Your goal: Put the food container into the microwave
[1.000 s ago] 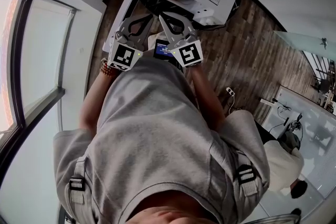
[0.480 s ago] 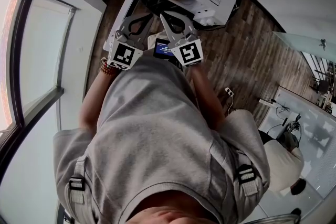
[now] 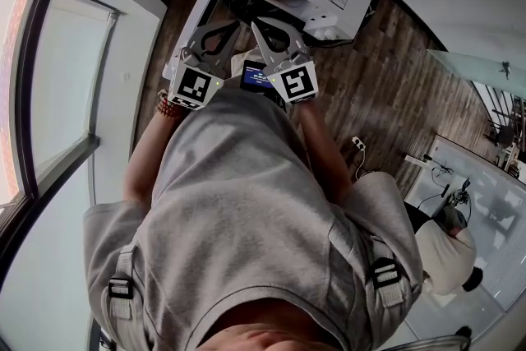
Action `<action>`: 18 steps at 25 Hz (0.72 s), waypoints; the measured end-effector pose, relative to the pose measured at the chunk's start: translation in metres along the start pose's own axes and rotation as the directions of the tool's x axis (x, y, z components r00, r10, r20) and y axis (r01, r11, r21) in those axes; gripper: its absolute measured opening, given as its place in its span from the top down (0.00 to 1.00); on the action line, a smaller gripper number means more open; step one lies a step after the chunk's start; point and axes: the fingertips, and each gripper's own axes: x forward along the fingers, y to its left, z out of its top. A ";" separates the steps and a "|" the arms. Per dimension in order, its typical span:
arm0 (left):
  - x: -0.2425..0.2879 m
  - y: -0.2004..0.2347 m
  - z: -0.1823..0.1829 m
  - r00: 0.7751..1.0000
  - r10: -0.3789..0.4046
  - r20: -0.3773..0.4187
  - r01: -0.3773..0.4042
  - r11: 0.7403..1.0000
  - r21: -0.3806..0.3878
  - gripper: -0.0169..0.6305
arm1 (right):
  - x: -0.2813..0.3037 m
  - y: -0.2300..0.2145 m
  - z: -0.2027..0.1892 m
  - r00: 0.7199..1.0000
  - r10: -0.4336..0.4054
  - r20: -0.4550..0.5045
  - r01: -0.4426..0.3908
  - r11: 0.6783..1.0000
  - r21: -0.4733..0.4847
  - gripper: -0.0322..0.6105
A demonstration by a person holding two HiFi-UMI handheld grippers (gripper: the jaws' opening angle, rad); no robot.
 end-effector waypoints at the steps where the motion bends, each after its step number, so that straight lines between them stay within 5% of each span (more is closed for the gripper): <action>1: 0.000 0.000 0.000 1.000 0.000 0.001 0.000 1.000 -0.002 0.98 | 0.000 0.000 0.000 1.000 0.000 0.007 0.000 1.000 -0.003 0.93; 18: -0.002 0.002 -0.001 1.000 0.001 -0.004 -0.001 1.000 -0.005 0.98 | 0.003 0.002 0.007 1.000 0.011 0.015 -0.011 1.000 -0.008 0.93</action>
